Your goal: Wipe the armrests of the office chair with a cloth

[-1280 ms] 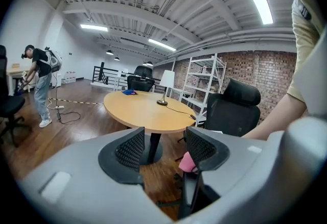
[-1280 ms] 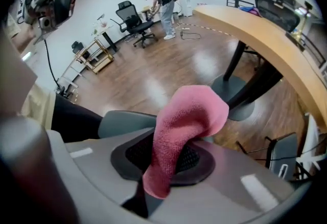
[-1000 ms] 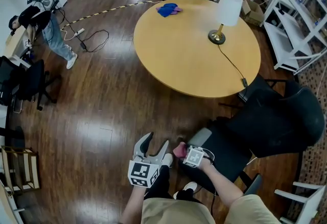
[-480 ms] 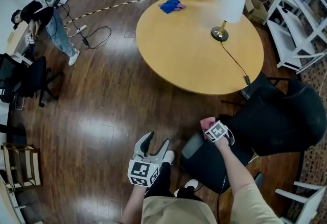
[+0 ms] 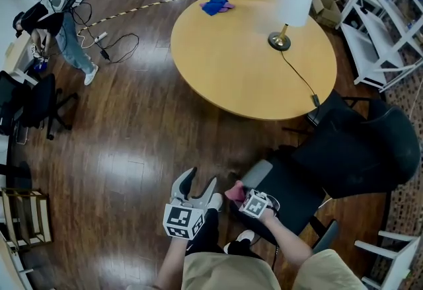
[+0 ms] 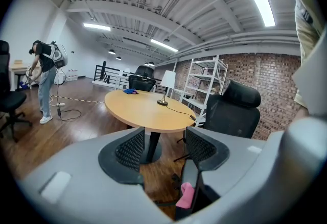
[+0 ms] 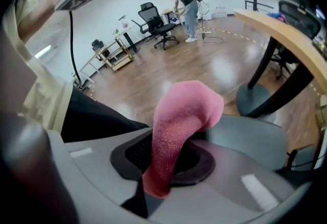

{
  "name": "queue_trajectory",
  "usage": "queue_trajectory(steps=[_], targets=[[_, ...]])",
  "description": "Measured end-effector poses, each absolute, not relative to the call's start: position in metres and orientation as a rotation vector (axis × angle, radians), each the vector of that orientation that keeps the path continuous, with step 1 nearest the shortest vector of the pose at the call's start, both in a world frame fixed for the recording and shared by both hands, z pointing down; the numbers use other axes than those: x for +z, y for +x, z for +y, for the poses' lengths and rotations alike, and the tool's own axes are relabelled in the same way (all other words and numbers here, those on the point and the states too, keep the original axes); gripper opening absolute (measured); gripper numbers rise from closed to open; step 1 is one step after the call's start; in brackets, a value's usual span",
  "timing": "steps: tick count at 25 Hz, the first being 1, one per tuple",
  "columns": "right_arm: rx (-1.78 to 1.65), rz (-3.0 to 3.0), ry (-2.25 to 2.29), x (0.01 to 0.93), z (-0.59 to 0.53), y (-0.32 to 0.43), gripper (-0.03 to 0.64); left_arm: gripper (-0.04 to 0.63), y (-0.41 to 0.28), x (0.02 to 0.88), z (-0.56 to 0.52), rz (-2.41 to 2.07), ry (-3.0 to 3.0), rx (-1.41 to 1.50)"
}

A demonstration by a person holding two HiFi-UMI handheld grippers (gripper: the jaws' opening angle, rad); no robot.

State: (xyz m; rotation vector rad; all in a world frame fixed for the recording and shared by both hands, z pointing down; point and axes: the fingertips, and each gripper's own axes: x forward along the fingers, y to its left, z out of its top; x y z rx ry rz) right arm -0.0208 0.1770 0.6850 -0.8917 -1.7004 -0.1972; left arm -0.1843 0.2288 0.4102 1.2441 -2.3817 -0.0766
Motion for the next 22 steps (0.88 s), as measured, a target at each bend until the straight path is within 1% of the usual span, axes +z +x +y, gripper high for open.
queue_trajectory(steps=[2,4,6,9,12,17,22], targets=[[-0.143,-1.707,-0.890,0.689,0.184,-0.013,0.064,0.247,-0.183,0.411,0.229,-2.379,1.245,-0.076],[-0.033,-1.753,-0.851,0.683,0.172,-0.022,0.064,0.247,-0.181,0.411,0.229,-2.375,1.247,-0.074],[0.004,-1.826,-0.722,0.679,0.130,-0.042,0.064,0.247,-0.178,0.410,0.231,-2.367,1.253,-0.064],[-0.107,-1.827,-0.443,0.688,0.026,-0.062,0.064,0.247,-0.171,0.405,0.232,-2.361,1.275,-0.034],[-0.085,-1.840,-0.395,0.691,-0.017,-0.084,0.068,0.245,-0.165,0.408,0.237,-2.347,1.284,0.003],[-0.072,-1.783,-0.461,0.689,-0.003,-0.074,0.071,0.245,-0.159,0.416,0.232,-2.324,1.290,0.003],[-0.074,-1.789,-0.659,0.689,0.097,-0.026,0.069,0.245,-0.158,0.413,0.222,-2.325,1.306,-0.041]])
